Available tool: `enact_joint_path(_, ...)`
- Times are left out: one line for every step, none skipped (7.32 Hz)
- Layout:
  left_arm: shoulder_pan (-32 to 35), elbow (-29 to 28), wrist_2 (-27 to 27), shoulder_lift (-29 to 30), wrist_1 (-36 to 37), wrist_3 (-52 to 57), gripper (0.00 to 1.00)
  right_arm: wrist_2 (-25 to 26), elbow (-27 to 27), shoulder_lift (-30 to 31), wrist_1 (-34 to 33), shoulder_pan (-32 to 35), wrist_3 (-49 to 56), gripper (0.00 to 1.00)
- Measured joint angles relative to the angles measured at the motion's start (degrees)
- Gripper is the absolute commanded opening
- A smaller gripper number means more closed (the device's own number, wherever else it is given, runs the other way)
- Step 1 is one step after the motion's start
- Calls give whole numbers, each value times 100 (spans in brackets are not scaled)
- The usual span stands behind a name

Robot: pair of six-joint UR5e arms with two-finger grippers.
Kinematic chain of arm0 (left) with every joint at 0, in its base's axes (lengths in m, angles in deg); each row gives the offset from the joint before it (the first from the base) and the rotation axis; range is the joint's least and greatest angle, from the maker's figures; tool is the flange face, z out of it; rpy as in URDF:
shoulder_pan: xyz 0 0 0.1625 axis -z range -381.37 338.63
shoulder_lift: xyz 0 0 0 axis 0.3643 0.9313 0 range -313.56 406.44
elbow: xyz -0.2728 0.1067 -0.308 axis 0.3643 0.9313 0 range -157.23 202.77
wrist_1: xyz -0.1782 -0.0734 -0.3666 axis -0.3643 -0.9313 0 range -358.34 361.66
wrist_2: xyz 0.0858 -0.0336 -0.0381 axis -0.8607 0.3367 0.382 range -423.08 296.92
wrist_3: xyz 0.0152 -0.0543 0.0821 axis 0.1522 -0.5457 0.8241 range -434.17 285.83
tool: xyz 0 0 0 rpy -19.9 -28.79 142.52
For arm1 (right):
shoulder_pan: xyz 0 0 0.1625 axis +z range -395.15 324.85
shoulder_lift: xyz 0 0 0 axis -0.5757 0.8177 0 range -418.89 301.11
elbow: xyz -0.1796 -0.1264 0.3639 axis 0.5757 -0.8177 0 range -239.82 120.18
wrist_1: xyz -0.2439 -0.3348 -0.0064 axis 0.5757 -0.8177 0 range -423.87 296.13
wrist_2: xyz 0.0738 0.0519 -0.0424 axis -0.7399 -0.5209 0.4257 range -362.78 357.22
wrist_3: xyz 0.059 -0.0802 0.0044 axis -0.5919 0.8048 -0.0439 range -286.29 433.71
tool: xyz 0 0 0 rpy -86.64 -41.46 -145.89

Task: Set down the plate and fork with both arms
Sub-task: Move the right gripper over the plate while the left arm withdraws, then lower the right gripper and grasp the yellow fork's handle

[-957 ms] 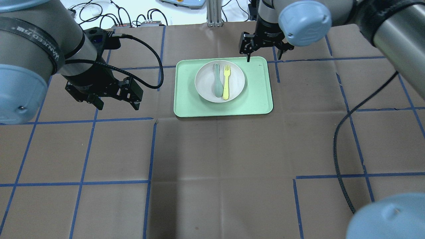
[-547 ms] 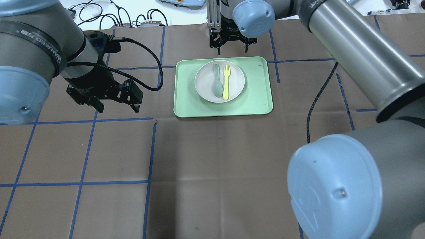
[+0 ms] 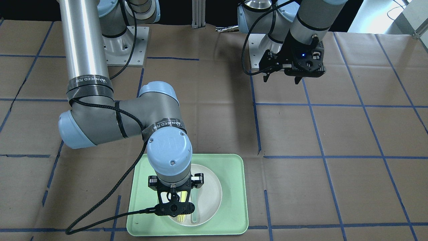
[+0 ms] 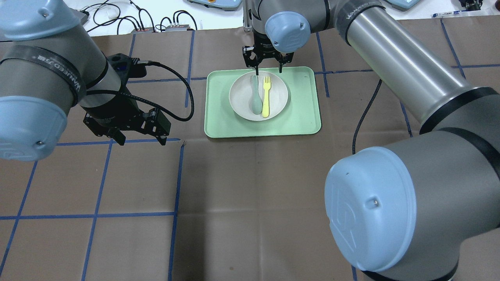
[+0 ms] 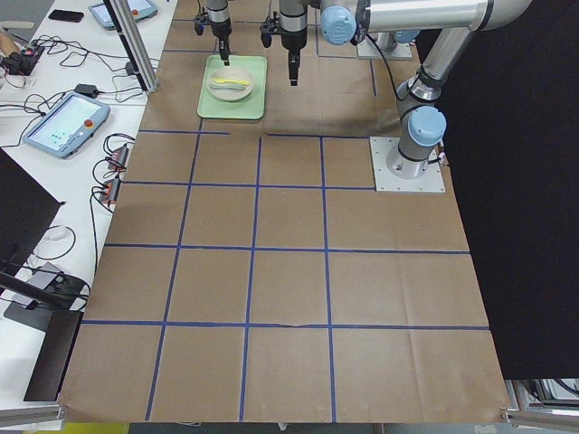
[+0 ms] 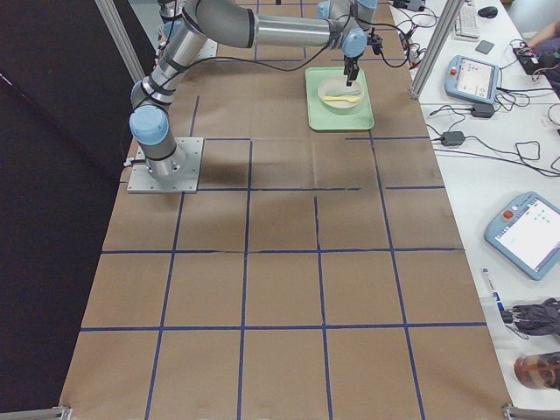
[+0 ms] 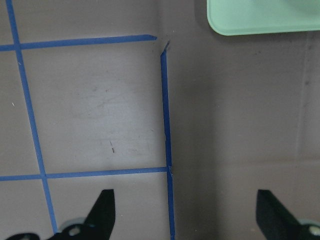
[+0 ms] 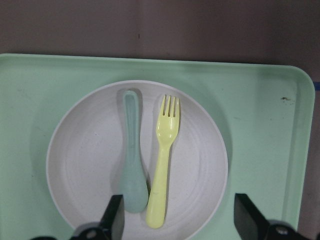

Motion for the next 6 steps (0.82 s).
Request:
enact_joint_path(-81, -470, -17, 164, -268, 4, 100, -3, 123, -12, -6, -1, -35, 55)
enact_joint_path(-106, -883, -39, 340, -669, -1, 100, -11, 203, -31, -8, -1, -106, 55)
enact_joint_path(-98, -1060, -52, 423, -882, -14, 100, -20, 251, -82, -40, 2, -182, 52)
enact_joint_path(-87, -1084, -57, 444, -953, -24, 100, -25, 273, -180, -173, 5, -250, 52)
enact_joint_path(-64, -1062, -59, 454, -963, -25, 100, -29, 269, -291, -378, 8, -341, 53)
enact_joint_path(16, -1000, -60, 425, -960, -28, 100, -35, 261, -362, -505, 19, -426, 53)
